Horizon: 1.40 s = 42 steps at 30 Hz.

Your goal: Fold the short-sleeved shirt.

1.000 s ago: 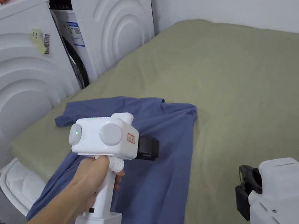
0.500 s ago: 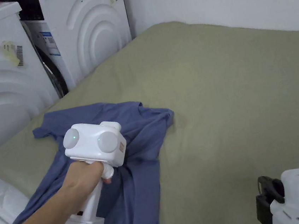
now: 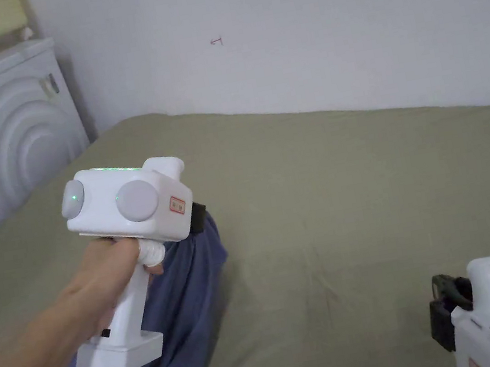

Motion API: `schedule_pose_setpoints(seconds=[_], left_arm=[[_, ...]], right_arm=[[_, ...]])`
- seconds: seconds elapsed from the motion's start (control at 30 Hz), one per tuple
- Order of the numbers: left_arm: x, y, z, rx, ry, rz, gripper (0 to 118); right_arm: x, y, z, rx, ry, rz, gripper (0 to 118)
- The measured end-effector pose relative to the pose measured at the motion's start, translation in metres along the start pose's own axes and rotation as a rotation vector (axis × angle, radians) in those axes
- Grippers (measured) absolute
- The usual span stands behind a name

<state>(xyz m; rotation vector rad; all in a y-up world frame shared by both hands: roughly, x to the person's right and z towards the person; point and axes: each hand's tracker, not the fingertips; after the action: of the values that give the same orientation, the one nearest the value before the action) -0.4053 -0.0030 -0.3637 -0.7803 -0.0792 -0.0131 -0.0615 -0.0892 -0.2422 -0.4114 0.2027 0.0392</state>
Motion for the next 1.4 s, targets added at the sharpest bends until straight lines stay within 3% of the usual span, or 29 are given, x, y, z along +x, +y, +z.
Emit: schedule_pose_setpoints(seconds=[0.27, 0.43, 0.6, 0.7, 0.87, 0.9, 0.93, 1.0, 1.03, 1.07, 1.1, 1.23, 1.27, 1.3, 1.33, 1.37, 1.4], left_arm=[[0.206, 0.021, -0.027, 0.018, -0.356, -0.196, 1], [0.280, -0.002, -0.082, -0.081, -0.514, -0.233, 1], [0.315, -0.061, -0.177, -0.282, -0.473, -0.250, 1], [0.321, -0.093, -0.189, -0.341, -0.377, -0.259, 1], [0.310, -0.092, -0.174, -0.319, -0.411, -0.234, 1], [0.309, -0.086, -0.171, -0.311, -0.412, -0.232, 6], [0.308, -0.084, -0.167, -0.291, -0.416, -0.236, 22], [0.301, -0.081, -0.151, -0.237, -0.426, -0.226, 105], [0.295, -0.078, -0.154, -0.244, -0.430, -0.215, 105], [0.288, -0.077, -0.146, -0.227, -0.434, -0.204, 115], [0.281, -0.076, -0.130, -0.138, -0.410, -0.163, 118], [0.230, -0.081, -0.084, 0.023, -0.312, -0.181, 98], [0.215, -0.086, -0.066, 0.084, -0.274, -0.190, 89], [0.197, -0.089, -0.031, 0.147, -0.211, -0.194, 56], [0.185, -0.097, -0.015, 0.187, -0.163, -0.186, 12], [0.168, -0.107, 0.007, 0.257, -0.103, -0.156, 0], [0.155, -0.116, 0.025, 0.286, -0.088, -0.145, 0]], right_arm=[[0.091, -0.003, 0.064, 0.028, -0.215, -0.040, 0], [0.131, -0.013, 0.071, 0.008, -0.297, -0.083, 0], [0.151, -0.029, 0.054, -0.039, -0.319, -0.106, 0], [0.154, -0.036, 0.044, -0.062, -0.312, -0.114, 0], [0.156, -0.041, 0.034, -0.076, -0.303, -0.113, 0], [0.155, -0.040, 0.034, -0.077, -0.300, -0.119, 0], [0.155, -0.040, 0.034, -0.075, -0.299, -0.123, 0], [0.152, -0.038, 0.036, -0.071, -0.298, -0.128, 0], [0.151, -0.036, 0.038, -0.067, -0.293, -0.130, 0], [0.149, -0.036, 0.041, -0.061, -0.289, -0.131, 0], [0.147, -0.034, 0.042, -0.059, -0.291, -0.130, 0], [0.137, -0.027, 0.052, -0.020, -0.271, -0.142, 0], [0.133, -0.025, 0.054, -0.014, -0.268, -0.138, 0], [0.129, -0.024, 0.056, -0.004, -0.262, -0.135, 0], [0.125, -0.023, 0.057, 0.009, -0.254, -0.134, 0], [0.120, -0.022, 0.059, 0.018, -0.244, -0.137, 0], [0.115, -0.022, 0.060, 0.023, -0.233, -0.133, 0]])
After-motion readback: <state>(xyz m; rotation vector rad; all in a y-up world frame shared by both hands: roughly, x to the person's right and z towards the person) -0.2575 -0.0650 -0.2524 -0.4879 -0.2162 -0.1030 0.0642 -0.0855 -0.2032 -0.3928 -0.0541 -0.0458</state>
